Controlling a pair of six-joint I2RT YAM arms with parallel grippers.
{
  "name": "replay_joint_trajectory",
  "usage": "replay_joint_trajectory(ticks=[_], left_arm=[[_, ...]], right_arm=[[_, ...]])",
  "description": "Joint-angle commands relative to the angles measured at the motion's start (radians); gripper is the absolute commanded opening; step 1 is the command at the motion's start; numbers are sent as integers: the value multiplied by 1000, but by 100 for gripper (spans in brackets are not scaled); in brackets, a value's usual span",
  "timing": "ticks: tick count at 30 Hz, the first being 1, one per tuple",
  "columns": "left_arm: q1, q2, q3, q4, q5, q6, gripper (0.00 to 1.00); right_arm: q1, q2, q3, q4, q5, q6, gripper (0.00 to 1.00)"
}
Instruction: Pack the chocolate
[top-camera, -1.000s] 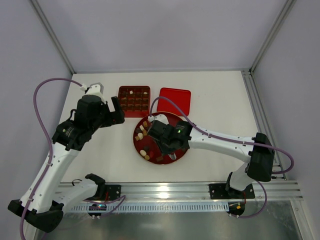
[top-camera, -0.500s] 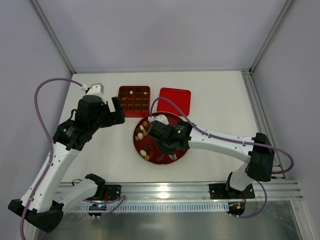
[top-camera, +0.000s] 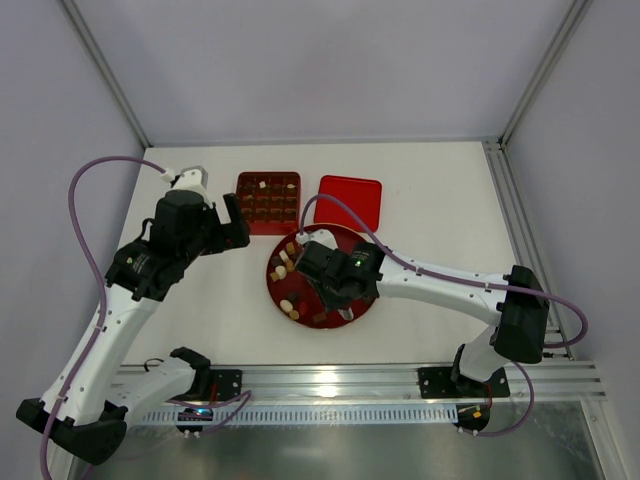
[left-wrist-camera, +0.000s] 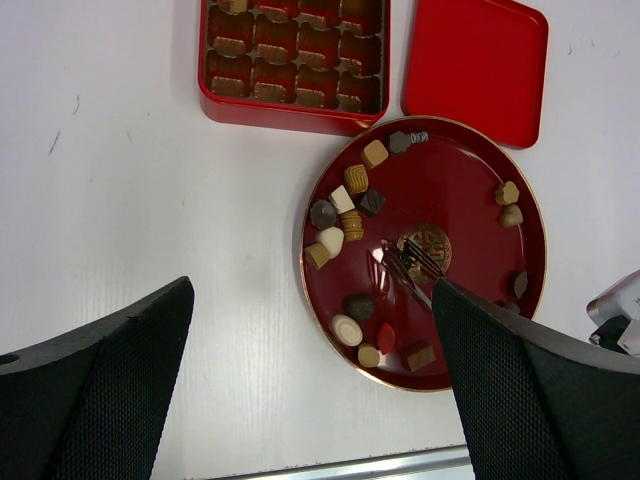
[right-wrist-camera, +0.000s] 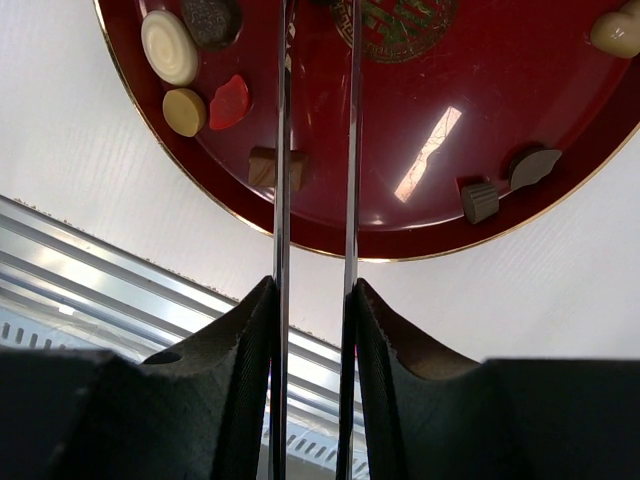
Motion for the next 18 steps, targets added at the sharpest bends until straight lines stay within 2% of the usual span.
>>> replay_joint_trajectory(ticks=[1, 18], left_arm=[[1, -5, 0, 32, 4, 5, 100], [1, -4, 3, 30, 4, 6, 100]], right_arm=[[-3, -47, 41, -5, 31, -13, 37], [-6, -69, 63, -25, 60, -13, 37]])
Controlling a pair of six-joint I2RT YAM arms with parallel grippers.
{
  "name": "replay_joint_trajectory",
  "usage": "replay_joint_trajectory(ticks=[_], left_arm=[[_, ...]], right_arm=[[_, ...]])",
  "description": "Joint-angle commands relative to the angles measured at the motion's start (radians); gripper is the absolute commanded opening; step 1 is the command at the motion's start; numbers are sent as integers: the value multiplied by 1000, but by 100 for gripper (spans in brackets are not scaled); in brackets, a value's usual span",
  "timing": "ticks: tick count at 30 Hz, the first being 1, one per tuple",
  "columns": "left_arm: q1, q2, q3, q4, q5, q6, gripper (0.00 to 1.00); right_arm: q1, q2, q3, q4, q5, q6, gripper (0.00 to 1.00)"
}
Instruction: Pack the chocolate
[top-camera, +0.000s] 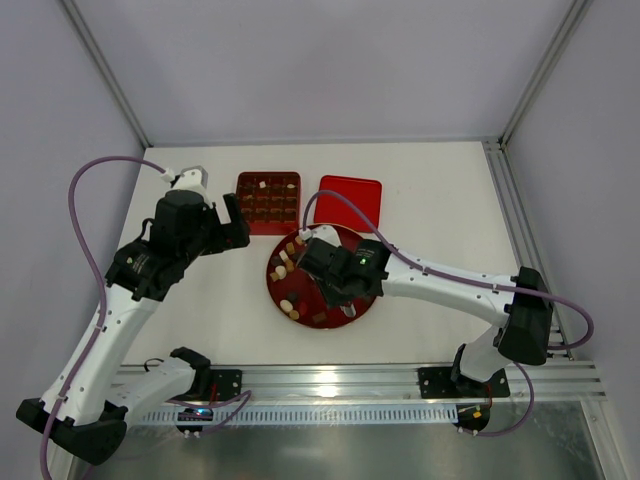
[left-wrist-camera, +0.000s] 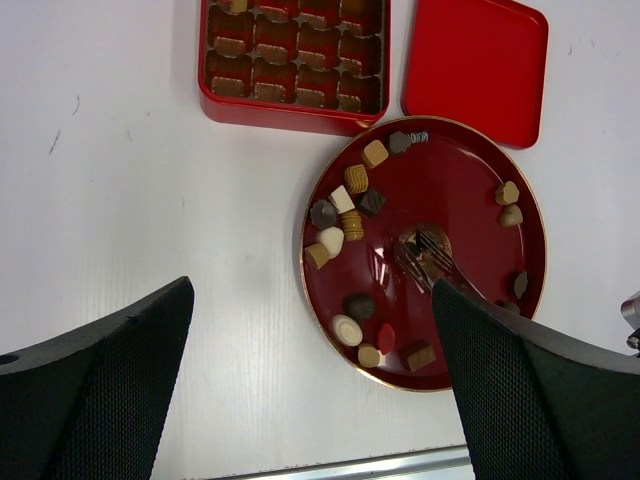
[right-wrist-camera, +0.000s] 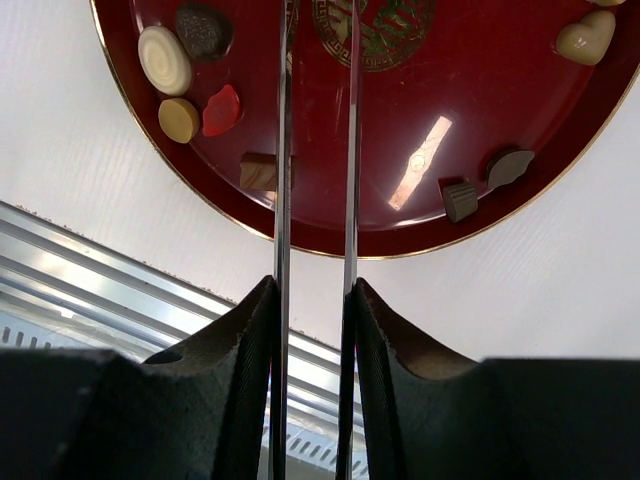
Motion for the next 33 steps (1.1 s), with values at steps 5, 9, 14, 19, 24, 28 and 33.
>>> replay_joint_trajectory(ticks=[5, 9, 14, 19, 24, 28, 33], left_arm=[[1, -5, 1, 30, 3, 5, 100], [-1, -5, 0, 30, 3, 6, 100], [1, -7, -2, 32, 4, 5, 100], [-1, -1, 1, 33, 6, 6, 100], [1, -1, 4, 32, 4, 6, 100], [1, -4, 4, 30, 4, 6, 100], [-1, -4, 4, 29, 3, 6, 100]], right_arm=[[-5, -47, 45, 1, 29, -10, 37], [-5, -40, 39, 4, 26, -12, 37], [-8, -35, 30, 9, 20, -12, 37], [-8, -44, 36, 13, 23, -12, 40], [-8, -49, 41, 13, 14, -12, 41], [-8, -49, 32, 13, -4, -10, 41], [-8, -64, 1, 27, -26, -3, 41]])
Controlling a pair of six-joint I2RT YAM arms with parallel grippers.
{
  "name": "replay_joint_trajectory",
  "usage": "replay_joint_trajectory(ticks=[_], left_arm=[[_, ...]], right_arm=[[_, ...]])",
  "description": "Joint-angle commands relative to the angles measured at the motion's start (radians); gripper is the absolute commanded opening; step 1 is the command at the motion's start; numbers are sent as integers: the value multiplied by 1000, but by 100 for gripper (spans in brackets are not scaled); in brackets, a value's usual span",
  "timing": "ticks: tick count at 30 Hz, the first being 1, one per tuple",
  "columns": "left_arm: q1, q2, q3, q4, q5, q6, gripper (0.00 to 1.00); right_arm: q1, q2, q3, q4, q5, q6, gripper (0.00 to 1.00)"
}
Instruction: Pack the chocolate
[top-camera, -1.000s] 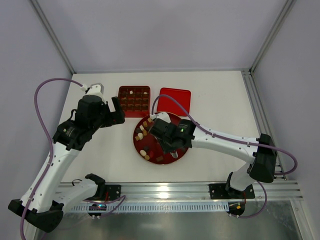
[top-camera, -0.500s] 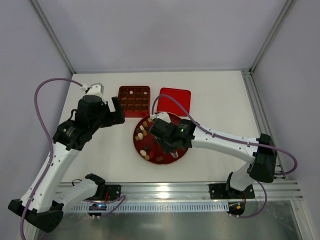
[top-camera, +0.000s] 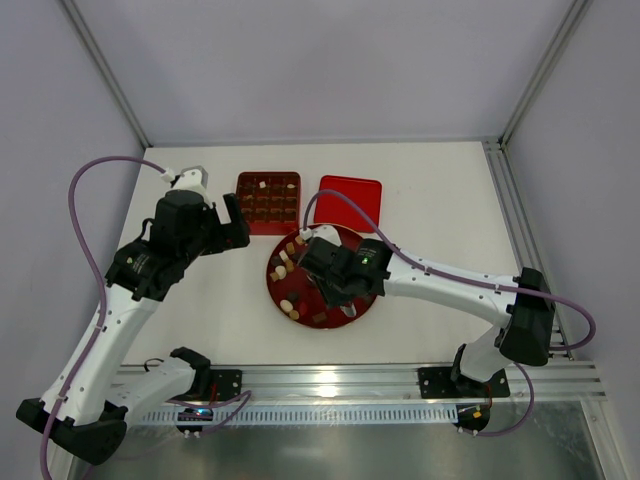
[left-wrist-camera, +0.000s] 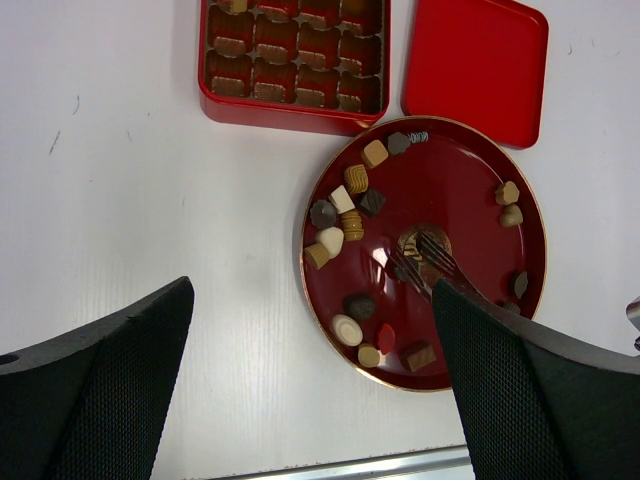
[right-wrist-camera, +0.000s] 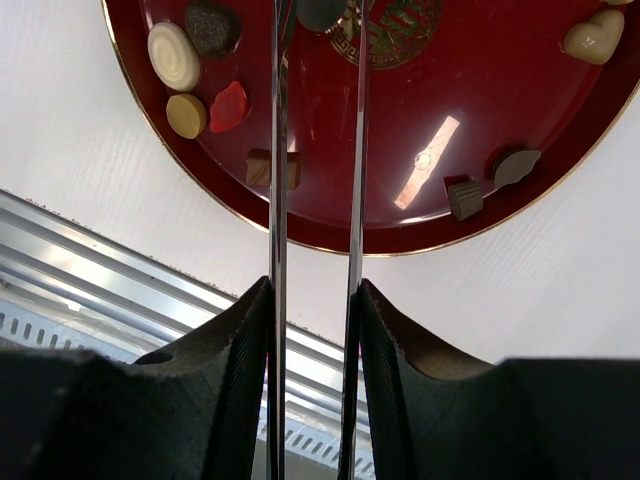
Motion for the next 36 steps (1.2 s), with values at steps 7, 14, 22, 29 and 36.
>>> replay_joint_trajectory(ticks=[7, 14, 22, 29, 36], left_arm=[[1, 1, 6, 32, 11, 3, 100], [1, -1, 3, 30, 9, 3, 100], [1, 4, 2, 32, 8, 5, 100], [1, 1, -4, 35, 9, 3, 100], [1, 5, -4, 36, 12, 2, 100]], right_arm=[[-3, -48, -7, 25, -9, 5, 41], [-3, -41, -29, 30, -6, 7, 41], [-3, -32, -35, 38, -22, 4, 41], [-3, -32, -47, 39, -26, 7, 41], [-3, -31, -53, 48, -28, 10, 41]])
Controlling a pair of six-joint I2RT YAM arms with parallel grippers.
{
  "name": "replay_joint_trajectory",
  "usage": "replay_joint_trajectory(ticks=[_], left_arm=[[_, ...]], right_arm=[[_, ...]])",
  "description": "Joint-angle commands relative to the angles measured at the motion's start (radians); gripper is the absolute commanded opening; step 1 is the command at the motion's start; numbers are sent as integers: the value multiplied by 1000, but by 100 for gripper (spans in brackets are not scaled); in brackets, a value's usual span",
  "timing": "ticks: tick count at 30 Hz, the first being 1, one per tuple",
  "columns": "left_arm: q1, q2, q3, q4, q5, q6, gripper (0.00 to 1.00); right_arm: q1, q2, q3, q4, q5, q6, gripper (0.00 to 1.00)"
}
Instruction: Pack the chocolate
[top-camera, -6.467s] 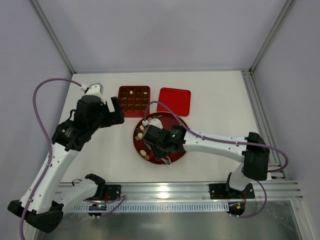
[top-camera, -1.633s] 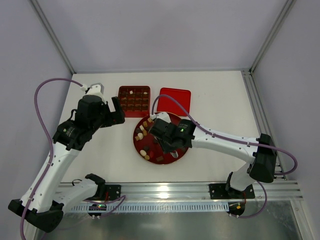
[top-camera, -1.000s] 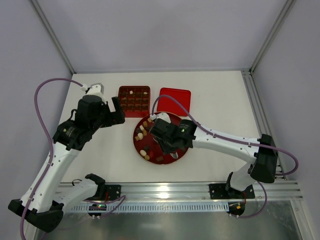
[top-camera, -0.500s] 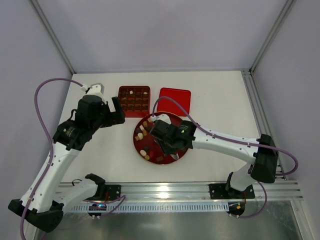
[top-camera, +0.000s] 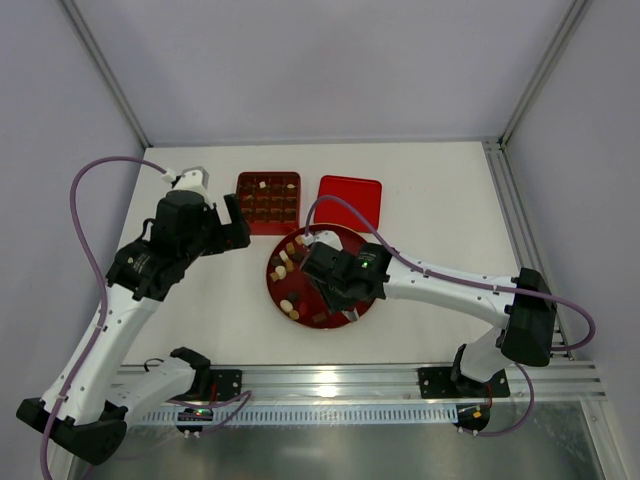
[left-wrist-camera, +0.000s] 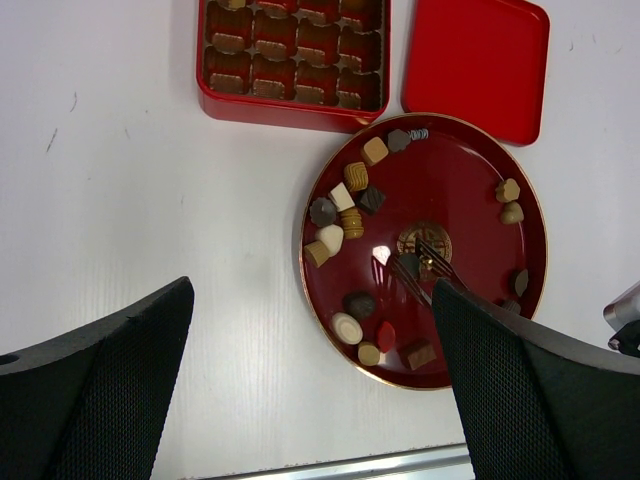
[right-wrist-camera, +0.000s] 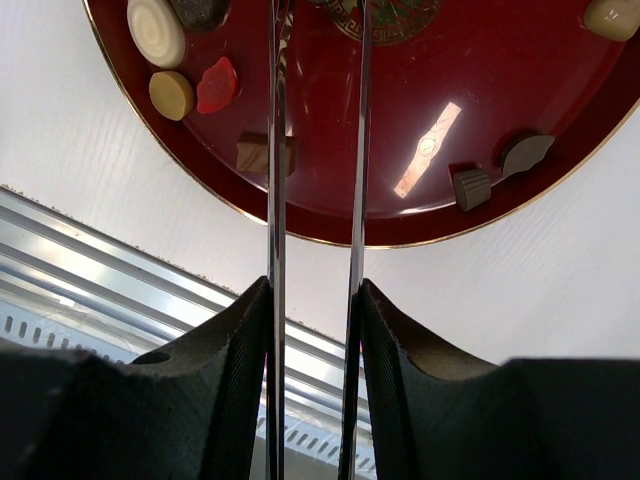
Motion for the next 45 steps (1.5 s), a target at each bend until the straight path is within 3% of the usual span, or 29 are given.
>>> replay_joint_trajectory(ticks=[1, 11, 30, 45], left_arm=[[1, 6, 1, 36, 8, 1, 100], [1, 5, 1, 36, 4, 4, 100], [1, 3, 17, 30, 6, 1, 100], [1, 3, 71, -12, 1, 13, 100]], right_arm=[[-3, -19, 2, 30, -5, 7, 41], [-3, -25, 17, 23, 4, 4, 34], [-26, -33, 139, -6, 69, -22, 34], [-219, 162, 395, 256, 47, -211, 34]])
